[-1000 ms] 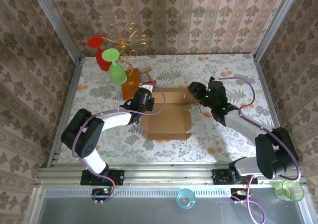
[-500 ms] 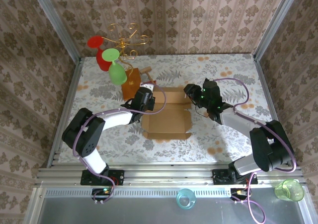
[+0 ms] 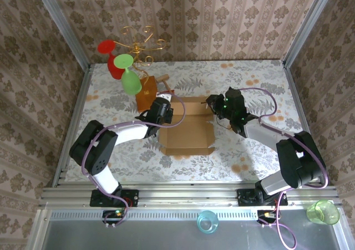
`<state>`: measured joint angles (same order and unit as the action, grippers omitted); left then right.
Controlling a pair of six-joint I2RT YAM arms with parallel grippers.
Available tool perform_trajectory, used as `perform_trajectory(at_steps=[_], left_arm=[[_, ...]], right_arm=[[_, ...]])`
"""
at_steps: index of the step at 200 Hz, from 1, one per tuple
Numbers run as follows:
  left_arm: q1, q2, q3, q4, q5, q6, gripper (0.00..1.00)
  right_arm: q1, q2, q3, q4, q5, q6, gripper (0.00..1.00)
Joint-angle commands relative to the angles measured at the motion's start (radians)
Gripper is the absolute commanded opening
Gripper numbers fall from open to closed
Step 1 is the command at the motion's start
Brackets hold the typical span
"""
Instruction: Fold the paper box
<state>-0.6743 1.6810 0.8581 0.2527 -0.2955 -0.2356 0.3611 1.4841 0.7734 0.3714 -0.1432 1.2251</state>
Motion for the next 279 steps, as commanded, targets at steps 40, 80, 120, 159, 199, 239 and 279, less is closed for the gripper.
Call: perform_trajectory(at_steps=[40,80,120,159,199,239,279], left_arm=[[0.004,0.003,0.019,-0.038,0.002,-0.030,0.00],[0.005,0.000,0.025,-0.047,-0.001,-0.022,0.00],[0.007,0.000,0.033,-0.050,0.002,-0.015,0.00],[0.008,0.012,0.047,-0.055,0.008,-0.011,0.00],[0.007,0.021,0.053,-0.057,0.010,-0.010,0.00],[0.007,0.026,0.063,-0.060,0.012,-0.008,0.00],[0.008,0.034,0.069,-0.064,0.013,-0.007,0.00]], right_arm=[[-0.017,-0.191,-0.149,-0.004,0.142,-0.038,0.53],[-0.021,-0.270,-0.326,0.042,0.209,-0.078,0.52],[-0.020,-0.101,-0.304,0.108,0.143,-0.118,0.41],[-0.016,0.095,-0.215,0.172,0.107,-0.154,0.43],[-0.016,0.195,-0.152,0.202,0.105,-0.183,0.44],[-0.016,0.266,-0.116,0.205,0.092,-0.178,0.44],[-0.008,0.259,-0.107,0.183,0.099,-0.190,0.45]])
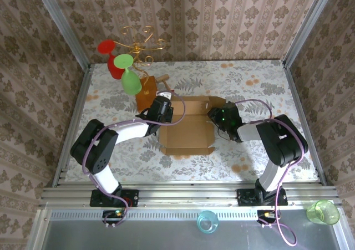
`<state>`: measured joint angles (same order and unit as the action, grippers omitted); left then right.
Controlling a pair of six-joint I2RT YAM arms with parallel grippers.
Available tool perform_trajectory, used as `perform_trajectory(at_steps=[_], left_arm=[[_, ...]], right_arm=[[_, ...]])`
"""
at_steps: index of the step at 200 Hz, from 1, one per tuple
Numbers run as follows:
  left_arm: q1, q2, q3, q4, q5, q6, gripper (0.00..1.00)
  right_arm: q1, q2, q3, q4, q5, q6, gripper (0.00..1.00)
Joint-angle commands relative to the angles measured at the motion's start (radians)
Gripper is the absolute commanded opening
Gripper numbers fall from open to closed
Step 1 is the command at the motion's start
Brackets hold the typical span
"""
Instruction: Fold the paper box
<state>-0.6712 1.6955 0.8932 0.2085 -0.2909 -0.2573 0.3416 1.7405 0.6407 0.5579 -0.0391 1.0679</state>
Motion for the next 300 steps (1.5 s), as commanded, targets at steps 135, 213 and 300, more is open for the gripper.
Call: perform_trajectory(at_steps=[135,213,300], left_arm=[[0.003,0.045,0.027,-0.006,-0.008,0.008,0.00],[-0.001,0.051,0.032,-0.003,-0.007,0.006,0.00],[-0.002,0.053,0.034,-0.001,-0.002,0.004,0.00]], right_arm=[[0.030,0.035,0.050,0.008,-0.009,-0.047,0.43],[0.059,0.010,0.083,-0.011,-0.038,-0.051,0.37],[0.087,0.092,0.145,-0.044,-0.053,-0.069,0.31]])
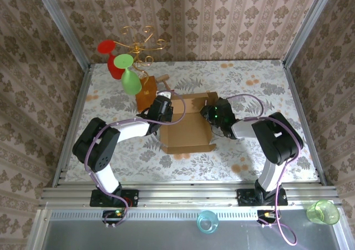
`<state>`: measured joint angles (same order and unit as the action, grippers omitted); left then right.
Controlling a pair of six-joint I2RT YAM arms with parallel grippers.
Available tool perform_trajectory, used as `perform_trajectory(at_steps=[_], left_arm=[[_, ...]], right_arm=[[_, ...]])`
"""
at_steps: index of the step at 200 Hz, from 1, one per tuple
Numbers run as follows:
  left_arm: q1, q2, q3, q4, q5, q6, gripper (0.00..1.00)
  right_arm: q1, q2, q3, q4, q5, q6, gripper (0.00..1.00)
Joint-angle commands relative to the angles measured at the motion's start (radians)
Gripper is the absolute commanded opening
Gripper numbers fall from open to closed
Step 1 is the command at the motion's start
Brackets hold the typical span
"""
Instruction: Fold the paper box
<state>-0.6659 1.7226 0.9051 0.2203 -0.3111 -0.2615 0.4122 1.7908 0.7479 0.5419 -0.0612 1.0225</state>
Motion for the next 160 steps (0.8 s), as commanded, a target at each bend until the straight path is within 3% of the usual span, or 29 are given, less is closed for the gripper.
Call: perform_trajectory(at_steps=[1,75,160], left_arm=[[-0.008,0.025,0.022,-0.014,0.019,0.008,0.00],[-0.005,0.024,0.024,-0.019,0.014,0.015,0.00],[-0.004,0.009,0.014,-0.024,0.010,0.012,0.00]], right_arm=[[0.016,0.043,0.039,-0.028,-0.031,-0.025,0.31],[0.022,0.032,0.038,-0.082,0.002,-0.068,0.30],[0.015,-0.298,-0.151,-0.112,0.124,-0.102,0.31]])
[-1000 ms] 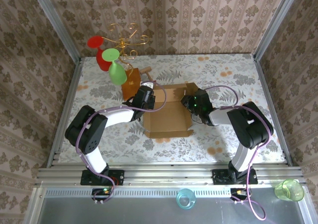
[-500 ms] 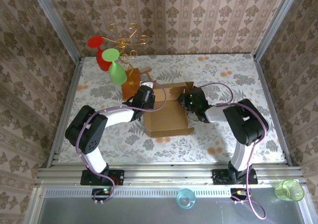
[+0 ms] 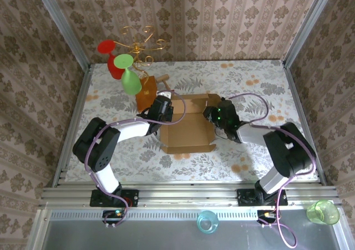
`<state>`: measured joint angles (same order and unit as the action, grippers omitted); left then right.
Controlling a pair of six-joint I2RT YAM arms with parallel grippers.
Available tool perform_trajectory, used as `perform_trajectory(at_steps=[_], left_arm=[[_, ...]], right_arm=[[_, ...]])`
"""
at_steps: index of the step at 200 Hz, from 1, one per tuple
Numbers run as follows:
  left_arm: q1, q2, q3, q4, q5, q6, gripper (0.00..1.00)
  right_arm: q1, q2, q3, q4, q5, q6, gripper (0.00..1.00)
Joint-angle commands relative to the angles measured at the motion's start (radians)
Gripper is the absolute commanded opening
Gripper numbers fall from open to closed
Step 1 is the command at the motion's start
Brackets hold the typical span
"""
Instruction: Fold the paper box
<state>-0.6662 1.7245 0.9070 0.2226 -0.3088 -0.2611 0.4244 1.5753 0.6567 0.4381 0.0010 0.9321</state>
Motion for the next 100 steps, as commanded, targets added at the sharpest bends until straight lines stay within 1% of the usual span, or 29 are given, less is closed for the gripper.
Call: perform_trajectory(at_steps=[1,18,31,35,51,75,89,100], left_arm=[[-0.004,0.008,0.012,-0.026,0.008,0.011,0.00],[-0.003,0.007,0.012,-0.026,0.008,0.011,0.00],[-0.003,0.008,0.013,-0.027,0.008,0.013,0.00],[-0.004,0.006,0.013,-0.030,0.008,0.015,0.00],[-0.003,0.006,0.014,-0.033,0.010,0.021,0.00],[-0.001,0.010,0.018,-0.037,0.015,0.029,0.00],[0.001,0.012,0.022,-0.037,0.017,0.032,0.00],[0.002,0.014,0.022,-0.037,0.020,0.035,0.00]], right_arm=[[0.001,-0.086,-0.065,-0.007,0.062,-0.009,0.31],[-0.008,-0.139,-0.123,0.050,0.066,0.015,0.30],[-0.032,-0.176,-0.154,0.062,0.086,-0.002,0.31],[-0.043,-0.217,-0.160,0.059,0.088,-0.012,0.31],[-0.107,-0.260,-0.166,0.045,0.051,-0.058,0.31],[-0.212,-0.294,-0.187,0.059,0.009,-0.143,0.29],[-0.284,-0.286,-0.205,0.103,-0.043,-0.164,0.28],[-0.334,-0.245,-0.166,0.062,-0.094,-0.187,0.28]])
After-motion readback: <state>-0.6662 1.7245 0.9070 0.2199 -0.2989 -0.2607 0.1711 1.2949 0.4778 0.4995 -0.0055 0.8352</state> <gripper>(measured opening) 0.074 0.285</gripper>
